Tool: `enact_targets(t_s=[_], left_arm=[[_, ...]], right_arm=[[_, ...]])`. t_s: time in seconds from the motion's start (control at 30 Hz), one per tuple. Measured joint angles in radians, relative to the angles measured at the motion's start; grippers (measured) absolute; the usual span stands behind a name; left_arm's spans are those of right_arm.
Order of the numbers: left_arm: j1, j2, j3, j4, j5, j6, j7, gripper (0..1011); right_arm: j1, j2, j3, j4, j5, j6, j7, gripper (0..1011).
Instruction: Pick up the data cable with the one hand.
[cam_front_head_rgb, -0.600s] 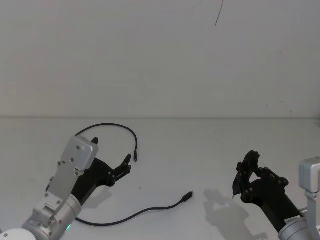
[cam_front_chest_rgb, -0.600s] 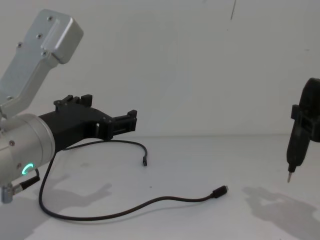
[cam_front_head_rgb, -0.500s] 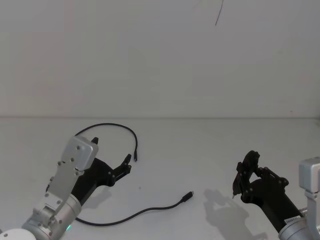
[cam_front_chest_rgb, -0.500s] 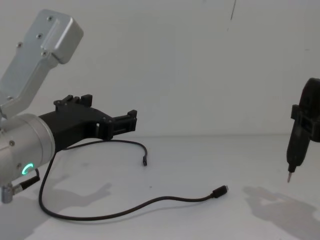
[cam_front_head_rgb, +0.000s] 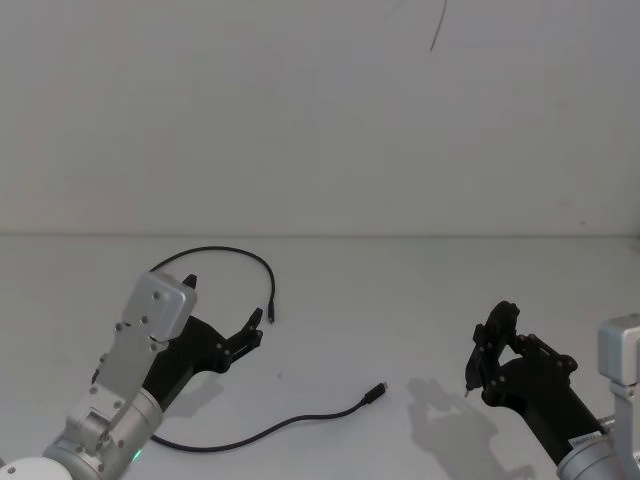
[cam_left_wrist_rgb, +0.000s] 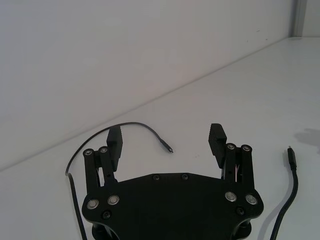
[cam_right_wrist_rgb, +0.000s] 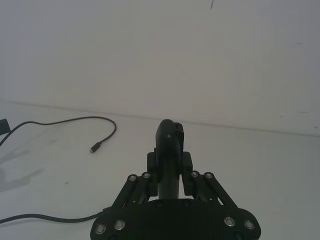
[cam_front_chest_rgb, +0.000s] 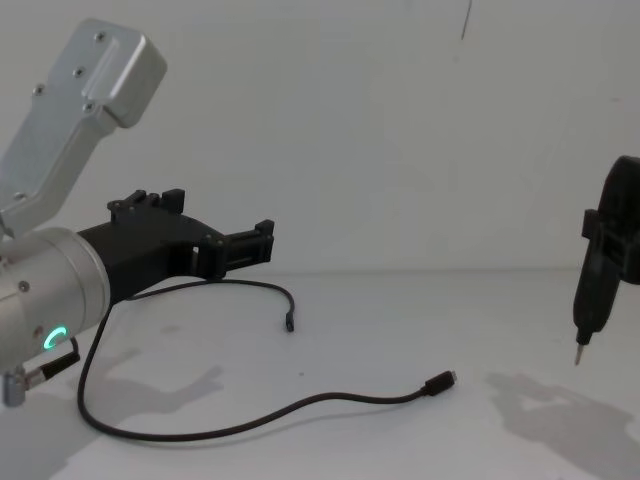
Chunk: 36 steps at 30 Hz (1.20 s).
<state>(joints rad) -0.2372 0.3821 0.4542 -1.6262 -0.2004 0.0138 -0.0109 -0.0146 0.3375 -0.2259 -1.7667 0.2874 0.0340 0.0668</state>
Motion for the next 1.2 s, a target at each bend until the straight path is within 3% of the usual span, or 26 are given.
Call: enact_targets(t_s=[0.97, 1.2], left_arm=[[0.000, 0.000, 0.000, 0.000, 0.000, 0.001, -0.003, 1000], [-0.005, 0.014, 0.006, -0.005, -0.008, 0.014, -0.048, 1001]], right_arm=[[0.000, 0.000, 0.000, 0.000, 0.000, 0.000, 0.000, 263], [0.000, 0.000, 0.000, 0.000, 0.000, 0.000, 0.000, 263]])
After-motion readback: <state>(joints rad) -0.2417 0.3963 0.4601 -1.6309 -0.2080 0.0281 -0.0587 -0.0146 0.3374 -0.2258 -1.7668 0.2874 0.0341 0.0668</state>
